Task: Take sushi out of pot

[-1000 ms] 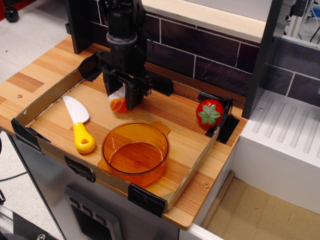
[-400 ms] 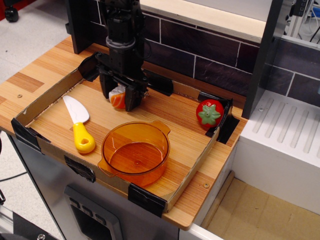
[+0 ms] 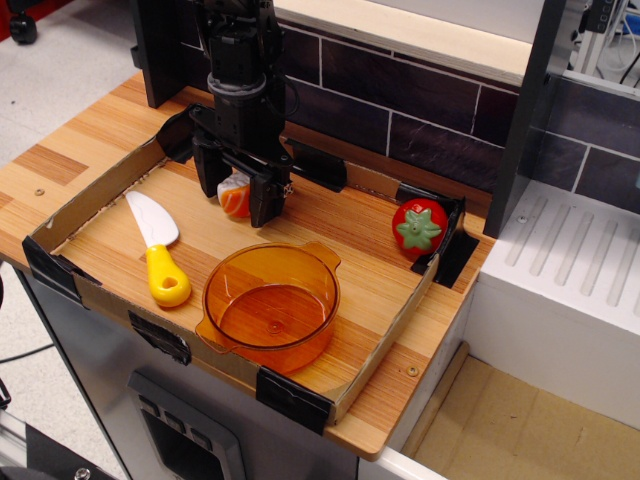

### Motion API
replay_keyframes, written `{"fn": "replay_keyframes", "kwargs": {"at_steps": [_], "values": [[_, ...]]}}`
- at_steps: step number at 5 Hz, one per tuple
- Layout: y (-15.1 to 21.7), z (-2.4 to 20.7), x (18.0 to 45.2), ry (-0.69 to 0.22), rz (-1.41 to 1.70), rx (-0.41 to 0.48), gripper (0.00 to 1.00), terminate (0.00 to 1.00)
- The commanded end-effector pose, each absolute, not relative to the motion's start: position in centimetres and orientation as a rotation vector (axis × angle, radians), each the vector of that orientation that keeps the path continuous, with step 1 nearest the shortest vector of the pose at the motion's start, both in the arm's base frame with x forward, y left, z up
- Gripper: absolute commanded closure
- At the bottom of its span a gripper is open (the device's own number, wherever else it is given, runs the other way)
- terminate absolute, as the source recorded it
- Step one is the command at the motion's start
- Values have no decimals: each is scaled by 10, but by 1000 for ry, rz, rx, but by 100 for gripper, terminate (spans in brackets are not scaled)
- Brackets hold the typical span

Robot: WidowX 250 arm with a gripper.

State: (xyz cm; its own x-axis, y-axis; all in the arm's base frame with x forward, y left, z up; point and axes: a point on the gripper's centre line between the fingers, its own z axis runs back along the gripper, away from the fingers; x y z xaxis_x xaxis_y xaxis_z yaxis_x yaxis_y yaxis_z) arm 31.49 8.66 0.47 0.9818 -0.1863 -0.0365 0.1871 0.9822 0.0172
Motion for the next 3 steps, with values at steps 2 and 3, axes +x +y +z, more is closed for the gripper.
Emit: {"fn": "replay_keyframes", "kwargs": {"at_steps": [2, 3], "values": [[95, 99, 315, -173, -141, -20, 0, 0], [93, 108, 309, -195, -153, -20, 0, 0]]}}
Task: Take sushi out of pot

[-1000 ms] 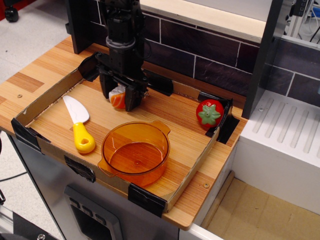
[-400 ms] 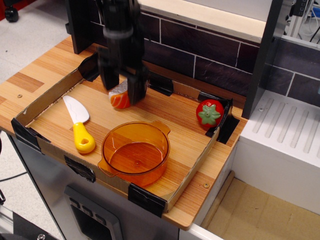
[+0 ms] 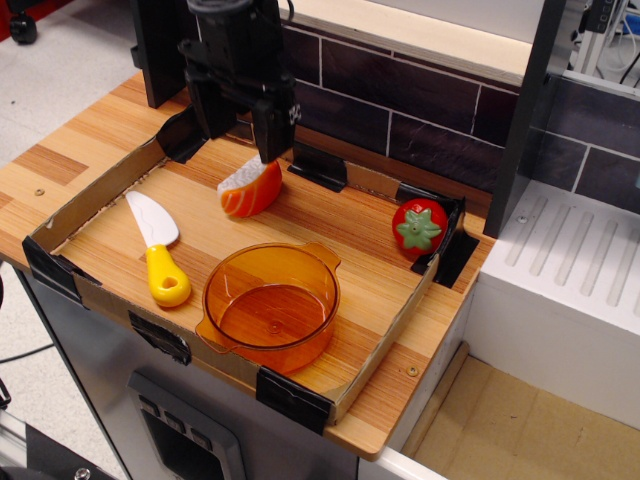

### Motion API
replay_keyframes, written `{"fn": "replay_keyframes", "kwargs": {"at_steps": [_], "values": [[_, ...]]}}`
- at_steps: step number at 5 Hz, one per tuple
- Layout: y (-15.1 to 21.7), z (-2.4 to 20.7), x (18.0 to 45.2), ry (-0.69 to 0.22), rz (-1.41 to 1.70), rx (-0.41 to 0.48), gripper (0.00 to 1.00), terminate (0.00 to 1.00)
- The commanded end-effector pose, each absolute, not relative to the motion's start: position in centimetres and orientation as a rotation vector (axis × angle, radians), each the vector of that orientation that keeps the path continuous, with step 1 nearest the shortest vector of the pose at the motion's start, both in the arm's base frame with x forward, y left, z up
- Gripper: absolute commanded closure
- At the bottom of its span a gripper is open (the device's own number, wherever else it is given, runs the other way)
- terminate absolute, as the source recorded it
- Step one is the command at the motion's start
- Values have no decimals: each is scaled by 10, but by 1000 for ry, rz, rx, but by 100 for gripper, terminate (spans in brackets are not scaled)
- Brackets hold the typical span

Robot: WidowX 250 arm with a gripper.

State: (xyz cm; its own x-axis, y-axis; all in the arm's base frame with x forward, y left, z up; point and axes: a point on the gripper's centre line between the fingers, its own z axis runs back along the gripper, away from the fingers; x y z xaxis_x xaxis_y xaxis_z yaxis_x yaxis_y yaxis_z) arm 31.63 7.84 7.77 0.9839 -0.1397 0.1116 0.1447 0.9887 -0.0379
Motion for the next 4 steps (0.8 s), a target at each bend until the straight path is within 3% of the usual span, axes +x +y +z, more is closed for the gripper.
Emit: {"fn": "replay_keyframes", "kwargs": {"at_steps": [1, 3, 4], "values": [[94, 123, 301, -215, -167, -30, 0, 0], [94, 123, 301, -215, -167, -30, 0, 0], [94, 123, 301, -215, -167, -30, 0, 100]]}}
